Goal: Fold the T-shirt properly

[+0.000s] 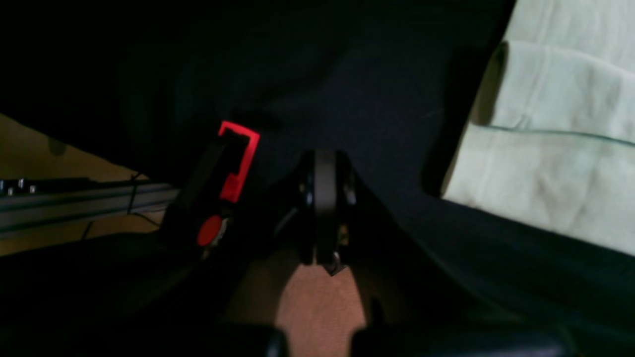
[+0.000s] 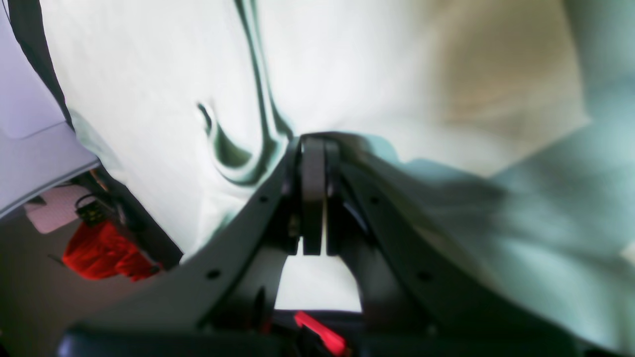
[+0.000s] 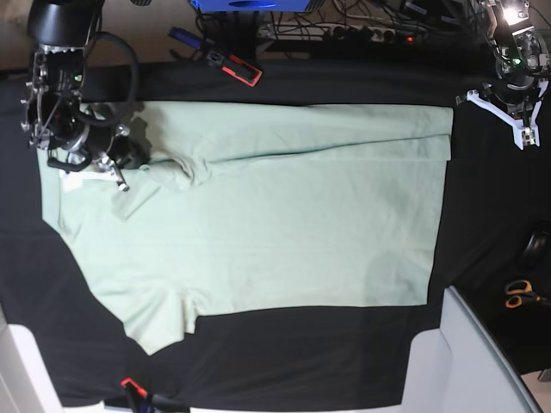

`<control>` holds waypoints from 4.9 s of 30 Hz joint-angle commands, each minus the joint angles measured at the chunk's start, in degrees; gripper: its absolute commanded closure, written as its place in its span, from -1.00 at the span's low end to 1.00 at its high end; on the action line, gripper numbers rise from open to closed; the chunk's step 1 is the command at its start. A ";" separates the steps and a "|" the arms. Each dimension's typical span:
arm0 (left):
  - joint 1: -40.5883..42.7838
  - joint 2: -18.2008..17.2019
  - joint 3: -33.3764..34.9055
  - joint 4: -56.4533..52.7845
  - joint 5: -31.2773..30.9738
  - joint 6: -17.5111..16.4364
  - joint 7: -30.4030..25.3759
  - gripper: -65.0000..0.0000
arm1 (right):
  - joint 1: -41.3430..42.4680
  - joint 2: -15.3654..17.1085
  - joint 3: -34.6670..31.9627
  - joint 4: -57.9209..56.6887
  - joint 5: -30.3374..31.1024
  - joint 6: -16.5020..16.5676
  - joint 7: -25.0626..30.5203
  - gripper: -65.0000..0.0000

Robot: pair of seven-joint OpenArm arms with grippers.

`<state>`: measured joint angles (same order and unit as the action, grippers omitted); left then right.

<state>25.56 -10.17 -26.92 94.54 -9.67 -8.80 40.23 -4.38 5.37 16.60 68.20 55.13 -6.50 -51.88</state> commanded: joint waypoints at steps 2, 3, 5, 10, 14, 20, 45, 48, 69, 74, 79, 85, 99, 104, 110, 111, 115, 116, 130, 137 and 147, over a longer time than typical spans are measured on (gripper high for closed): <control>0.15 -0.86 -0.38 1.06 0.05 0.49 -0.97 1.00 | 1.44 0.13 0.06 -0.47 0.38 0.22 0.23 1.00; 0.15 -0.86 -0.38 1.06 0.05 0.49 -0.97 1.00 | 1.79 0.04 0.06 -0.91 0.38 0.22 0.23 1.00; 0.15 -0.86 -0.38 0.97 0.05 0.49 -0.97 1.00 | 2.58 -0.05 0.06 -1.87 0.38 0.22 0.23 1.00; 0.15 -0.86 -0.38 0.89 0.22 0.49 -0.97 1.00 | 3.99 -0.05 0.06 -2.84 0.47 0.22 0.14 1.00; -0.02 -0.86 -0.38 0.89 0.05 0.49 -0.97 1.00 | 4.16 -0.14 0.23 -2.58 0.82 -0.13 -1.70 1.00; -0.29 -0.86 -0.38 0.89 0.22 0.49 -0.97 1.00 | 1.70 -0.49 0.76 1.11 0.82 -0.22 -2.50 1.00; 0.15 -0.86 -0.38 0.80 0.05 0.49 -0.97 1.00 | 7.33 -3.30 -0.56 -3.28 0.38 -1.81 -1.18 1.00; 0.06 -0.77 -0.38 0.80 -0.04 0.49 -0.97 1.00 | 9.26 -2.07 -4.86 -3.37 0.47 0.48 0.76 1.00; 0.24 3.36 -0.29 0.80 -17.89 -5.93 -0.89 0.07 | -2.08 4.70 -8.47 21.25 0.47 13.84 1.02 1.00; -2.31 3.45 -0.29 -2.01 -23.43 -6.02 -0.97 0.07 | -3.13 4.70 -8.47 21.25 0.47 13.93 1.02 1.00; -5.74 3.71 -0.29 -9.58 -24.83 -6.02 -0.97 0.08 | -4.01 4.70 -8.47 21.25 0.47 13.93 1.02 1.00; -7.94 4.86 -0.38 -13.62 -24.83 -6.02 -1.06 0.09 | -4.19 4.79 -8.47 21.25 0.47 13.93 1.02 1.00; -7.41 4.94 -0.38 -12.92 -24.83 -6.02 -1.06 0.09 | -4.19 4.79 -8.47 21.25 0.47 14.02 1.02 1.00; -6.18 6.00 -3.98 -8.96 -24.92 -6.02 -0.97 0.09 | -4.19 4.79 -8.47 21.16 0.47 14.02 1.02 1.00; -7.50 6.70 -6.80 -8.70 -24.92 -6.02 -0.62 0.09 | -4.19 4.79 -8.47 21.07 0.47 14.02 1.02 1.00; -7.94 6.70 -6.89 -9.75 -24.92 -6.02 -0.62 0.09 | -4.19 4.79 -8.56 21.07 0.47 14.02 1.02 1.00; -9.61 6.79 -6.71 -12.48 -24.92 -6.02 -0.80 0.09 | -4.19 4.79 -8.64 21.07 0.47 14.02 1.02 1.00; -9.61 6.88 -6.71 -12.74 -24.92 -6.02 -0.80 0.09 | -4.19 4.79 -8.64 21.07 0.47 14.02 1.02 1.00; -12.77 6.88 -6.62 -14.59 -24.83 -6.02 -0.54 0.09 | -4.19 4.79 -8.82 20.98 0.47 14.02 1.02 1.00; -13.65 6.97 -5.74 -16.43 -24.83 -6.02 -0.62 0.09 | -4.19 4.79 -8.82 20.89 0.47 14.02 1.02 1.00; -13.74 6.97 -2.23 -16.08 -24.83 -6.02 -0.89 0.10 | -4.28 4.79 -8.64 20.89 0.47 14.02 1.02 1.00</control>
<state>11.94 -2.61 -28.99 77.30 -33.76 -14.57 40.25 -9.10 9.58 7.62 88.33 54.68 6.87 -51.53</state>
